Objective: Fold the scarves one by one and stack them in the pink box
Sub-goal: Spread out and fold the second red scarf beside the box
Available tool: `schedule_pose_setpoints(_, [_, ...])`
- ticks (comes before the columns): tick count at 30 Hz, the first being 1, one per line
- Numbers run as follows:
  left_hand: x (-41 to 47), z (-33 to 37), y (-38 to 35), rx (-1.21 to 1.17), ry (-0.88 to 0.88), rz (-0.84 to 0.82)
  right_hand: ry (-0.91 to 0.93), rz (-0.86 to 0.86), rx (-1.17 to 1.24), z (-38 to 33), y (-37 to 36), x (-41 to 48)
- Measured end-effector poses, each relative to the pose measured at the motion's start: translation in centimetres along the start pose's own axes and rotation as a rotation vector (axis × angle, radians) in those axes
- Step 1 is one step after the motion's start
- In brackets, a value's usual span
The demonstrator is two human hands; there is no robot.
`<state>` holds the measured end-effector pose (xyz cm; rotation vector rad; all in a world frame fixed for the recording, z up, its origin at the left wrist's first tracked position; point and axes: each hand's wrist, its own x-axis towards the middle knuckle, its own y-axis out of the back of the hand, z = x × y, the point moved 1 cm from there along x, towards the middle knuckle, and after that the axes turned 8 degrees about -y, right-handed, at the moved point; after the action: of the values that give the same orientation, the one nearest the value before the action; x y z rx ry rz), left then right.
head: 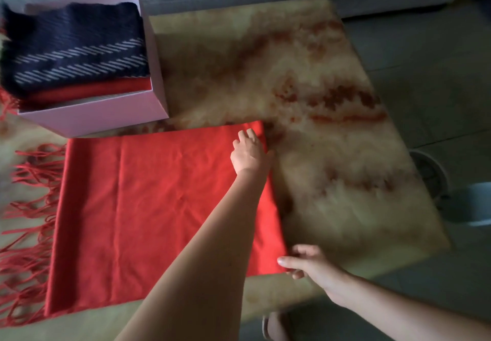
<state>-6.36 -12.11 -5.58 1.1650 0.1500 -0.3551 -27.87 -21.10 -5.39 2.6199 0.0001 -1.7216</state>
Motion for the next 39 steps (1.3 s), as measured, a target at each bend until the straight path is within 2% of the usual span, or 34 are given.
schedule_pose_setpoints(8, [1.7, 0.3, -0.8, -0.017, 0.111, 0.07, 0.012, -0.024, 0.012, 0.2, 0.6, 0.0])
schedule_pose_setpoints(16, [3.0, 0.5, -1.2, 0.054, 0.079, 0.099, 0.023, -0.031, 0.02, 0.4, 0.7, -0.1])
schedule_pose_setpoints(22, [3.2, 0.4, -1.2, 0.016, 0.099, 0.133, 0.031, -0.052, 0.01, 0.2, 0.6, -0.4])
schedule_pose_setpoints(26, [3.1, 0.2, -1.0, -0.108, 0.135, 0.194, 0.033, -0.048, 0.001, 0.1, 0.8, -0.5])
schedule_pose_setpoints(31, [3.1, -0.6, 0.0, -0.466, 0.333, 0.247, 0.028, -0.023, 0.06, 0.3, 0.1, -1.1])
schedule_pose_setpoints(35, [2.6, -1.4, 0.5, -0.658, 0.374, 0.268, 0.03, -0.025, 0.096, 0.2, -0.8, -1.7])
schedule_pose_setpoints(39, [1.9, -2.4, 0.8, -0.806, 0.342, 0.372, 0.03, -0.03, 0.098, 0.0, -1.7, -2.2])
